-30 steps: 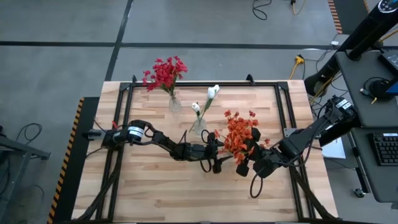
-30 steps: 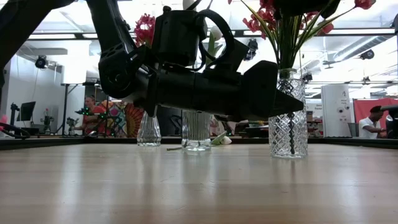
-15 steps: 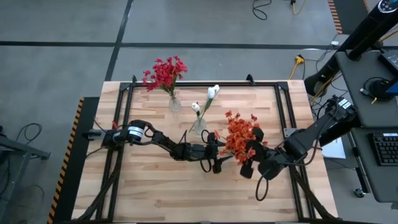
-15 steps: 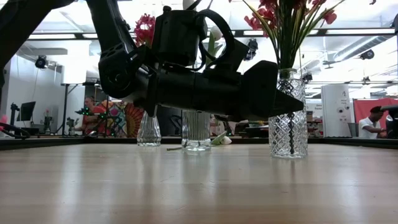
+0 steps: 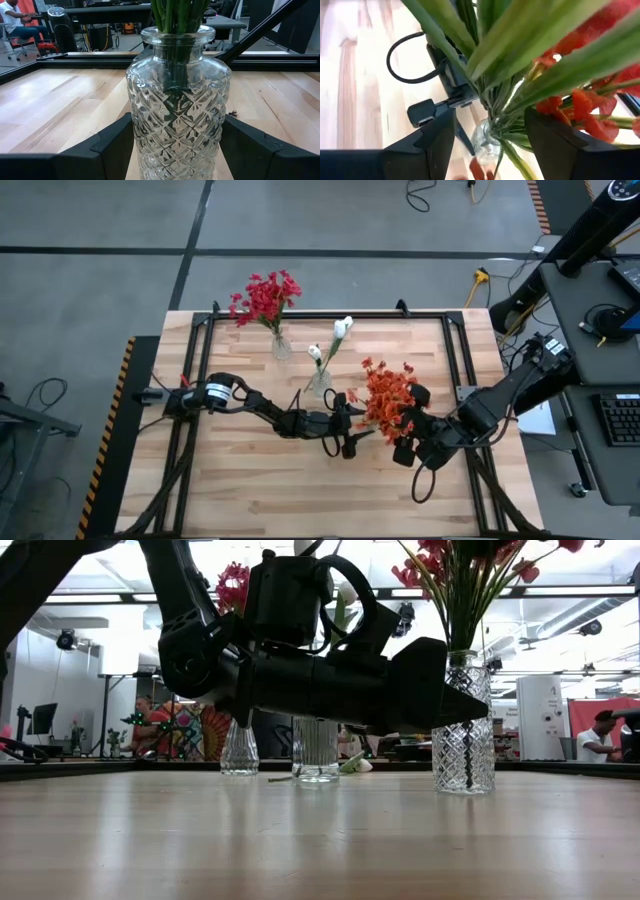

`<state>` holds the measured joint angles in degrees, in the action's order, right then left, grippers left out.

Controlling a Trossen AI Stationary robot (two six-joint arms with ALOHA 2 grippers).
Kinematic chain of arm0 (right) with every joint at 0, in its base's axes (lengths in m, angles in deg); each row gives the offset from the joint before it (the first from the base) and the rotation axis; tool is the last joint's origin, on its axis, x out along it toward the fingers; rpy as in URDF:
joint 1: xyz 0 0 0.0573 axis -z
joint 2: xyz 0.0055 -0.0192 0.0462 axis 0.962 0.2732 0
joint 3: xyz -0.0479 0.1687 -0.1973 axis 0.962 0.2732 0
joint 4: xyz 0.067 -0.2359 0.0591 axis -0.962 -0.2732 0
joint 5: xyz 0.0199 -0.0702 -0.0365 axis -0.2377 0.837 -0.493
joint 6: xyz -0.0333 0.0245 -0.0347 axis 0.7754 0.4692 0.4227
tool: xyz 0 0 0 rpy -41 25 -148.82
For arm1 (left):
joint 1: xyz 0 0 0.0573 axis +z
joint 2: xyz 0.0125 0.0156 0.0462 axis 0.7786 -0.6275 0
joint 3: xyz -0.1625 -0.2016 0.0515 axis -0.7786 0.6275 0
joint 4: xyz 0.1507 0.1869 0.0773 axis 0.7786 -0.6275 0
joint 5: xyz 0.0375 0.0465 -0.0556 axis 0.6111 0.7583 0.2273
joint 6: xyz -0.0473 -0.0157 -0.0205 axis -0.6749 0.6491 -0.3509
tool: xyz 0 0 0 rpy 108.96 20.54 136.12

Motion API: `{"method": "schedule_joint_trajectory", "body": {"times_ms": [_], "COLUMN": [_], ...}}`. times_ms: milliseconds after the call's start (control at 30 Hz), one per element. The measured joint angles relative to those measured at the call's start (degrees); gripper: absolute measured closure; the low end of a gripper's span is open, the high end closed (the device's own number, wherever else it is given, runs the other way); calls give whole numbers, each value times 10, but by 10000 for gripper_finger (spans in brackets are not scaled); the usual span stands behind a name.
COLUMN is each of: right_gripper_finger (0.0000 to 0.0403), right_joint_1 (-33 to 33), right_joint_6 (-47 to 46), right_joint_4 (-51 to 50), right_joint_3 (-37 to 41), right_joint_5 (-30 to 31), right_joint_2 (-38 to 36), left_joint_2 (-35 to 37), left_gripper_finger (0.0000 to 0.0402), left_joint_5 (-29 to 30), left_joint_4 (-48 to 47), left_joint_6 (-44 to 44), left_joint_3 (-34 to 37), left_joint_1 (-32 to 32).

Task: Sort flowers into vase by color
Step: Put the orange sprig flower into the bottom right transparent glass vase

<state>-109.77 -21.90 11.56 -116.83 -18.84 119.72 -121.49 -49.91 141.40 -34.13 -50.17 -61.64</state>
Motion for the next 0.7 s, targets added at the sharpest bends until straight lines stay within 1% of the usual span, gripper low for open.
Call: {"method": "schedule_joint_trajectory", "body": {"times_ms": [100, 167, 367, 533, 700], "right_gripper_finger": [174, 177, 200, 239, 299], "right_joint_1": [0, 0, 0, 0, 0], "right_joint_6": [-2, 5, 29, 36, 47], "right_joint_4": [0, 1, 17, 19, 18], "right_joint_3": [4, 5, 1, -16, -25], "right_joint_5": [1, 13, 30, 34, 36], "right_joint_2": [3, 12, 36, 52, 57], "left_joint_2": [0, 0, 0, 0, 0], "left_gripper_finger": [155, 155, 155, 155, 155], "left_joint_5": [0, 0, 0, 1, 1], "left_joint_4": [0, 0, 0, 0, 0], "left_joint_6": [0, 0, 0, 0, 0], "left_joint_3": [0, 0, 0, 0, 0], "left_joint_1": [0, 0, 0, 0, 0]}}
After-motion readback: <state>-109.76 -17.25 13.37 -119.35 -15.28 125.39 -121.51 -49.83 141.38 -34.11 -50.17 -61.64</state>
